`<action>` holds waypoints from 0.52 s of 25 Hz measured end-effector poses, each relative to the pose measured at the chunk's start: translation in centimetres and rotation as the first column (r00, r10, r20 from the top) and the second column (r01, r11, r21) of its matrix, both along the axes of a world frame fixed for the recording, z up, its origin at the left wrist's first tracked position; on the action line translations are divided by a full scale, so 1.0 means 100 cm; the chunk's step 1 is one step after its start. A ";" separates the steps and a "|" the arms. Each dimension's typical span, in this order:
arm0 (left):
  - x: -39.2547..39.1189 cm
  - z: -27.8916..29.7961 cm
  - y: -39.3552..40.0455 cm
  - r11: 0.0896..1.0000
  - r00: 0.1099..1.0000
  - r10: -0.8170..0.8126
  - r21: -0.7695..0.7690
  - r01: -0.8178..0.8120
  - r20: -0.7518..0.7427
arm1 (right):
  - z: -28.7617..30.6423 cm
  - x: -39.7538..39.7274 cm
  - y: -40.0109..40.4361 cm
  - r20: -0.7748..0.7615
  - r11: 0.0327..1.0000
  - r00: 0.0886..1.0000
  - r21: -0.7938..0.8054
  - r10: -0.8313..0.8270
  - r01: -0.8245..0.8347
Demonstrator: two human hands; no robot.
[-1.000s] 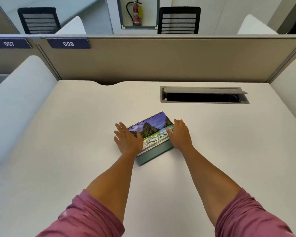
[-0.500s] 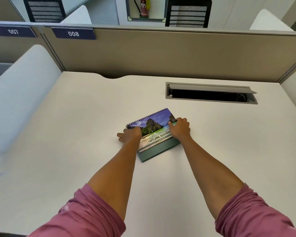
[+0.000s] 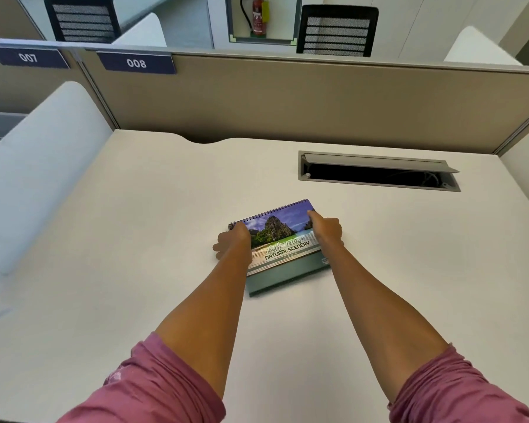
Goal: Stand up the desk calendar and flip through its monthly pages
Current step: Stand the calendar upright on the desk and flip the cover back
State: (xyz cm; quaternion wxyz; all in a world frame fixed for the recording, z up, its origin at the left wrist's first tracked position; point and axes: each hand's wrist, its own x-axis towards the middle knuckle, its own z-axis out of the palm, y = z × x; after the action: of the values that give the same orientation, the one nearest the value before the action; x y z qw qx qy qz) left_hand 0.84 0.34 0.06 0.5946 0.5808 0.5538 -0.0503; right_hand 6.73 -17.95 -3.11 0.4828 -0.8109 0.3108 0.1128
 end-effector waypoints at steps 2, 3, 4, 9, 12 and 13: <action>0.000 0.005 0.000 0.996 1.000 -0.024 0.090 0.026 -0.018 | 0.004 0.000 0.008 0.034 0.999 0.999 0.018 -0.043 0.042; 0.000 0.008 0.000 0.994 1.000 -0.015 0.106 0.017 -0.014 | 0.007 0.000 0.012 0.056 0.998 0.996 0.025 -0.063 0.062; 0.001 0.010 0.003 0.994 1.000 0.008 0.105 -0.008 0.005 | 0.010 0.001 0.017 0.084 0.996 0.993 0.035 -0.083 0.080; 0.010 0.031 0.027 0.985 0.963 0.170 -0.010 -0.172 0.211 | 0.022 0.001 0.046 0.278 0.977 0.941 0.143 -0.195 0.160; 0.017 0.045 0.043 0.957 0.928 0.288 -0.102 -0.272 0.236 | 0.028 0.004 0.060 0.377 0.954 0.887 0.237 -0.266 0.184; 0.019 0.048 0.050 0.948 0.917 0.313 -0.135 -0.287 0.246 | 0.029 0.005 0.064 0.397 0.947 0.875 0.268 -0.276 0.177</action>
State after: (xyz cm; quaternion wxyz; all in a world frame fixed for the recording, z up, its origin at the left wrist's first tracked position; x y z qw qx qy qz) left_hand 2.72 5.31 4.87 0.6910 0.4610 0.5491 0.0926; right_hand 7.28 -11.55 -0.19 0.6371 -0.7140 0.2755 -0.0919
